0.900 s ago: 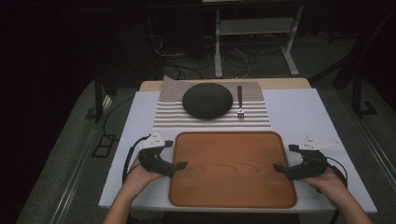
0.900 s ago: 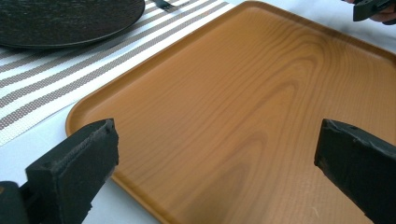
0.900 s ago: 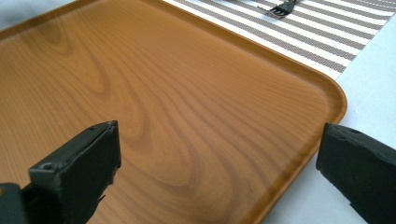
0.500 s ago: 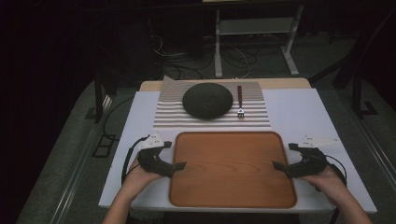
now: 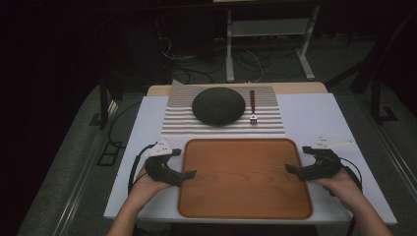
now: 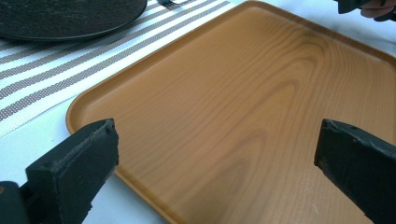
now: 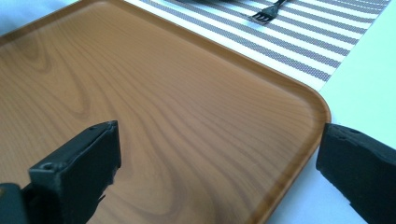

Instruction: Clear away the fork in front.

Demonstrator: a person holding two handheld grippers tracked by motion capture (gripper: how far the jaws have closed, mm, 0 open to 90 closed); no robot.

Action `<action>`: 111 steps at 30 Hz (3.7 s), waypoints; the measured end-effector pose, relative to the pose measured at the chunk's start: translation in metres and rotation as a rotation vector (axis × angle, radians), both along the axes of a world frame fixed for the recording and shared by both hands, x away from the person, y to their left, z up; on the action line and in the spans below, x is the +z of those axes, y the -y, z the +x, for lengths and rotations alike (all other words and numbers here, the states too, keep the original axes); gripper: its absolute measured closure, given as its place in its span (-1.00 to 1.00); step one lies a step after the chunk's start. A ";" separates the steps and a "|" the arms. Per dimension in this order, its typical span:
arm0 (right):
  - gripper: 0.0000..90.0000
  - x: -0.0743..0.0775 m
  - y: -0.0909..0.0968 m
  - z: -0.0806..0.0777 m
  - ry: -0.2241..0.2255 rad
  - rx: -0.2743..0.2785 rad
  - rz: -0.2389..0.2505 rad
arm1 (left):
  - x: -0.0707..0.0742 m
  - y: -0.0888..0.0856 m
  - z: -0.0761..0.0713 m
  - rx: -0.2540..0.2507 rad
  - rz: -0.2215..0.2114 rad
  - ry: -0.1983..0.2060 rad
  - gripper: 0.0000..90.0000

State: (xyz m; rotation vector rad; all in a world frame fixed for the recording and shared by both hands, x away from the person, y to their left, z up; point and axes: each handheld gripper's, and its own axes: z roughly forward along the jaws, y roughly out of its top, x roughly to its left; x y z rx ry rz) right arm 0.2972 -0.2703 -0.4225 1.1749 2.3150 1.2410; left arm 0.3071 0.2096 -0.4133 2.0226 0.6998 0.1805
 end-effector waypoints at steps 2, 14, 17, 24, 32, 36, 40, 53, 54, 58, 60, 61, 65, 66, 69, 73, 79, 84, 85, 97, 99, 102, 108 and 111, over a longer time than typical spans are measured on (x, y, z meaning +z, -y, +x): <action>-1.00 0.001 -0.001 0.001 -0.003 -0.001 -0.004 | 0.000 0.000 0.000 -0.003 0.000 0.000 -1.00; -1.00 0.001 -0.006 0.013 -0.011 -0.004 -0.013 | -0.002 0.004 0.000 -0.019 0.015 -0.005 -1.00; -1.00 0.001 -0.007 0.016 -0.009 -0.002 -0.017 | -0.002 0.004 0.000 -0.018 0.014 -0.005 -1.00; -1.00 0.002 -0.010 0.022 -0.012 0.002 -0.016 | -0.001 0.003 0.000 -0.015 0.013 -0.005 -1.00; -1.00 0.003 -0.013 0.030 -0.016 -0.002 -0.010 | -0.002 0.004 0.000 -0.016 0.011 -0.005 -1.00; -1.00 0.003 -0.014 0.034 -0.021 -0.004 -0.014 | -0.001 0.004 0.000 -0.014 0.010 -0.004 -1.00; -1.00 0.005 -0.016 0.038 -0.017 -0.005 -0.011 | -0.001 0.004 0.000 -0.014 0.010 -0.004 -1.00; -1.00 0.008 -0.023 0.055 -0.023 -0.004 -0.012 | -0.001 0.004 0.000 -0.012 0.010 -0.003 -1.00; -1.00 0.008 -0.023 0.056 -0.024 -0.005 -0.013 | -0.001 0.004 0.000 -0.013 0.010 -0.004 -1.00; -1.00 0.007 -0.025 0.061 -0.030 -0.009 -0.008 | -0.002 0.004 0.001 -0.013 0.010 -0.004 -1.00; -1.00 0.007 -0.026 0.063 -0.036 -0.007 -0.011 | -0.001 0.003 0.001 -0.013 0.010 -0.003 -1.00; -1.00 0.006 -0.026 0.064 -0.038 -0.006 -0.012 | -0.001 0.003 0.001 -0.012 0.009 -0.001 -1.00; -1.00 0.006 -0.029 0.068 -0.040 -0.004 -0.015 | -0.001 0.003 0.001 -0.011 0.008 0.001 -1.00; -1.00 0.007 -0.030 0.069 -0.042 -0.006 -0.016 | -0.001 0.003 0.001 -0.011 0.008 0.003 -1.00; -1.00 0.008 -0.032 0.073 -0.043 -0.006 -0.015 | -0.001 0.003 0.001 -0.010 0.008 0.001 -1.00; -1.00 0.007 -0.034 0.079 -0.054 -0.013 -0.003 | -0.001 0.003 0.001 -0.007 0.013 0.001 -1.00; -1.00 0.006 -0.040 0.089 -0.065 -0.019 -0.025 | -0.001 0.003 0.001 -0.009 0.014 0.003 -1.00; -1.00 0.007 -0.045 0.099 -0.059 -0.025 -0.040 | -0.001 0.003 0.001 -0.007 0.010 0.005 -1.00; -1.00 0.008 -0.046 0.102 -0.063 -0.028 -0.041 | -0.001 0.003 0.001 -0.007 0.010 0.006 -1.00; -1.00 0.013 -0.058 0.128 -0.073 -0.042 -0.054 | 0.000 0.003 0.000 -0.006 0.003 0.009 -1.00; -1.00 0.014 -0.060 0.133 -0.074 -0.044 -0.053 | 0.000 0.003 0.000 -0.006 0.001 0.009 -1.00; -1.00 0.015 -0.061 0.138 -0.077 -0.046 -0.058 | 0.001 0.003 0.000 -0.007 0.001 0.010 -1.00; -0.93 0.017 -0.064 0.148 -0.087 -0.059 -0.070 | 0.000 0.004 0.000 -0.008 -0.001 0.009 -1.00; -0.86 0.018 -0.066 0.153 -0.094 -0.063 -0.081 | 0.000 0.004 0.000 -0.007 0.000 0.010 -1.00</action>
